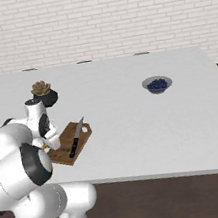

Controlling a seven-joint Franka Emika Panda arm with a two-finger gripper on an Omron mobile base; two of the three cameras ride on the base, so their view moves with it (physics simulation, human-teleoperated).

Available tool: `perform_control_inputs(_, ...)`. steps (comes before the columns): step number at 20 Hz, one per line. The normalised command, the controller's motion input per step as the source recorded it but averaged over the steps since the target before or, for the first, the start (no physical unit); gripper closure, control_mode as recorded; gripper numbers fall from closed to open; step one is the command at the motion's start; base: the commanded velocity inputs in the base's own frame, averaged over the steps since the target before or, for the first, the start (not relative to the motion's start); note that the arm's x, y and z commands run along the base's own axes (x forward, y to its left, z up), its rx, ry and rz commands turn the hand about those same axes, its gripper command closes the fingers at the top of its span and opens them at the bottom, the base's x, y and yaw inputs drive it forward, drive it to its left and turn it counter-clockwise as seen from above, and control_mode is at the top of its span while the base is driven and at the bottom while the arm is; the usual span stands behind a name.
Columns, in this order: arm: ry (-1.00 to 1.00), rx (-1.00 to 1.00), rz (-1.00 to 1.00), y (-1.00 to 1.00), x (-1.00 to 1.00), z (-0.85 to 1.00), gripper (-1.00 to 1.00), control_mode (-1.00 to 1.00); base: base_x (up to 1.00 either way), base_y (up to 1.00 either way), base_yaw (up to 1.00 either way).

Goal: Pick up the knife from the drawer and place it on the cutting board. Then place the meat from the plate to the cutting board.

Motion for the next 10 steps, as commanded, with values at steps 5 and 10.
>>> perform_control_inputs(5,0.0,-0.08,0.15,-0.28,0.76,-0.13,1.0,-1.0,0.0,0.0,0.0)
perform_control_inputs(10,0.02,-0.03,0.03,0.06,0.51,-0.01,1.0,-1.0,0.0,0.0,0.0)
